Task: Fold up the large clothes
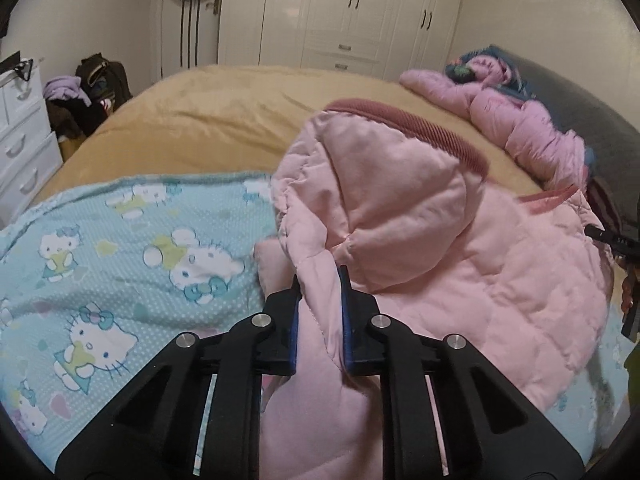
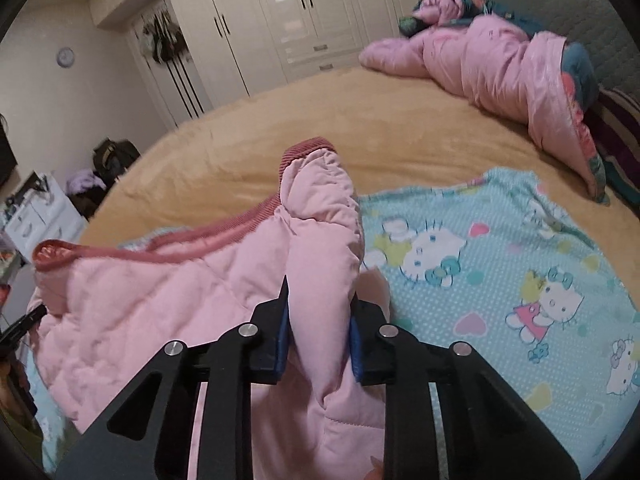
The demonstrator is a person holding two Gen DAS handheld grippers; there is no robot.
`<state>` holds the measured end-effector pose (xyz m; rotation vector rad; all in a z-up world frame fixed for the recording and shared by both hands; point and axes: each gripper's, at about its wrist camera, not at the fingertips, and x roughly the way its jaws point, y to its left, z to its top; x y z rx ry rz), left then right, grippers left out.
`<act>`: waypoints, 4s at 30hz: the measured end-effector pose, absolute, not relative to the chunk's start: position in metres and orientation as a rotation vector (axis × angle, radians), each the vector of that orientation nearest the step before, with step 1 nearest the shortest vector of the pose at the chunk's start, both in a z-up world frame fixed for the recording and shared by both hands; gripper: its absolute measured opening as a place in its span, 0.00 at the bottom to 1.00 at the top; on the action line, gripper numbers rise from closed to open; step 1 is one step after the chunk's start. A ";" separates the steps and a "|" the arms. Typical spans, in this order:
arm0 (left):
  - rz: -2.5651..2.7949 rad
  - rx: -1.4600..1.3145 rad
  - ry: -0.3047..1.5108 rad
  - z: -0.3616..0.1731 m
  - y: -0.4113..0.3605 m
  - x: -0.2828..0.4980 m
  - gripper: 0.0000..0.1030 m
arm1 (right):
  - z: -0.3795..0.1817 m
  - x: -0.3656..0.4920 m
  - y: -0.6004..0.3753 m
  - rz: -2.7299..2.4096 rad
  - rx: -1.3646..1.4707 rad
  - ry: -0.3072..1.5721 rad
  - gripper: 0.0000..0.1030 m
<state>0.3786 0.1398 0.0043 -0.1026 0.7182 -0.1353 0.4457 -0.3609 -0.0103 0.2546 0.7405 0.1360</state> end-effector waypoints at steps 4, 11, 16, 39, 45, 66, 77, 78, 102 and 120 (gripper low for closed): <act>-0.153 -0.128 0.654 0.029 0.138 0.374 0.07 | 0.025 0.441 -0.363 0.175 0.288 0.654 0.21; -0.169 -0.176 0.545 0.068 0.146 0.359 0.06 | 0.075 0.430 -0.355 0.245 0.338 0.515 0.20; -0.151 -0.210 0.521 0.078 0.157 0.365 0.06 | 0.090 0.437 -0.368 0.253 0.411 0.464 0.20; -0.023 -0.268 0.732 -0.018 0.175 0.445 0.07 | -0.034 0.520 -0.369 0.025 0.352 0.722 0.20; 0.008 -0.298 0.780 -0.041 0.179 0.450 0.10 | -0.070 0.531 -0.365 -0.027 0.303 0.839 0.23; 0.090 -0.390 0.804 -0.049 0.202 0.419 0.45 | -0.054 0.488 -0.375 -0.071 0.368 0.853 0.79; 0.054 -0.211 0.679 0.038 0.149 0.365 0.91 | 0.027 0.396 -0.330 0.135 0.299 0.653 0.95; 0.041 -0.196 0.673 0.042 0.142 0.361 0.91 | 0.030 0.387 -0.321 0.146 0.272 0.641 0.95; -0.060 -0.041 0.819 -0.063 0.041 0.325 0.92 | -0.097 0.365 -0.234 0.098 0.103 0.849 0.94; -0.096 -0.100 0.830 -0.068 0.052 0.310 0.92 | -0.095 0.359 -0.234 0.085 0.103 0.820 0.95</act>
